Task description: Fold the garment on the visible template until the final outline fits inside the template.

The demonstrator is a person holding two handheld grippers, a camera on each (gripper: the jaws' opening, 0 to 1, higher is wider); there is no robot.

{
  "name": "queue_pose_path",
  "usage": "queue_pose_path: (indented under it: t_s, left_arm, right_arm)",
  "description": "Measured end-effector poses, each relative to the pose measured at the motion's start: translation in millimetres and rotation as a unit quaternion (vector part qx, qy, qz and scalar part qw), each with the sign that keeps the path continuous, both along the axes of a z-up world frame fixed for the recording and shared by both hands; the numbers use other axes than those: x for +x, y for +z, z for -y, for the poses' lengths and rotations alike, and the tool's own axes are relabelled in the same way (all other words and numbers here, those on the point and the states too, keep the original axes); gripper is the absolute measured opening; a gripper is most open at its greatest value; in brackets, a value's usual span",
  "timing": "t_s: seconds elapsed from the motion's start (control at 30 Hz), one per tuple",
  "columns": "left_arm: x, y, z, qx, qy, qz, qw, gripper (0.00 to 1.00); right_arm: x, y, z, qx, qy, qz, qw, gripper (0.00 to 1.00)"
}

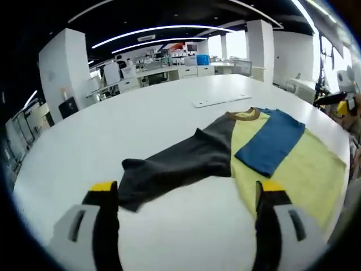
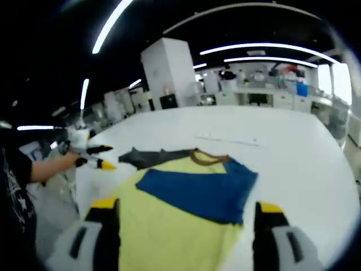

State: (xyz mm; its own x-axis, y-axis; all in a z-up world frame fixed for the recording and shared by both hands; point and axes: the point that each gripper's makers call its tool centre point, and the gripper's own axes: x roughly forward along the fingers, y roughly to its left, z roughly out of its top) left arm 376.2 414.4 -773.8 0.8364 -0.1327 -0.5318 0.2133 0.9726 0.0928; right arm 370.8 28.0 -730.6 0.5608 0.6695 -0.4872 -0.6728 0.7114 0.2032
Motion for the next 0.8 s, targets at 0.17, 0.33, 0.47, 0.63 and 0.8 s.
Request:
queue_pose_path:
  t_s: [0.17,0.33,0.47,0.63,0.8]
  left_arm:
    - [0.4,6.9,-20.4,-0.011,0.016,0.005,0.9998,0.93]
    - [-0.2,10.5,-34.6,-0.034,0.037,0.018,0.9986,0.87]
    - [0.7,9.8,-47.6,-0.054,0.061,0.026,0.9963,0.81]
    - [0.7,4.7,-56.4,-0.046,0.071,0.022,0.9962,0.69]
    - [6.2,-0.6,-72.0,-0.027,0.080,0.019,0.9963,0.54]
  right_arm:
    - [-20.3,-7.5,4.0,-0.030,0.007,0.002,0.9995,0.99]
    - [-41.1,-12.8,6.0,-0.035,0.011,0.005,0.9993,0.99]
    - [-56.1,-13.6,6.3,-0.039,0.018,0.011,0.9990,0.99]
    - [-71.5,-12.5,9.6,-0.027,0.018,0.011,0.9994,0.99]
    - [-83.5,-13.4,12.5,-0.026,0.021,0.013,0.9993,0.99]
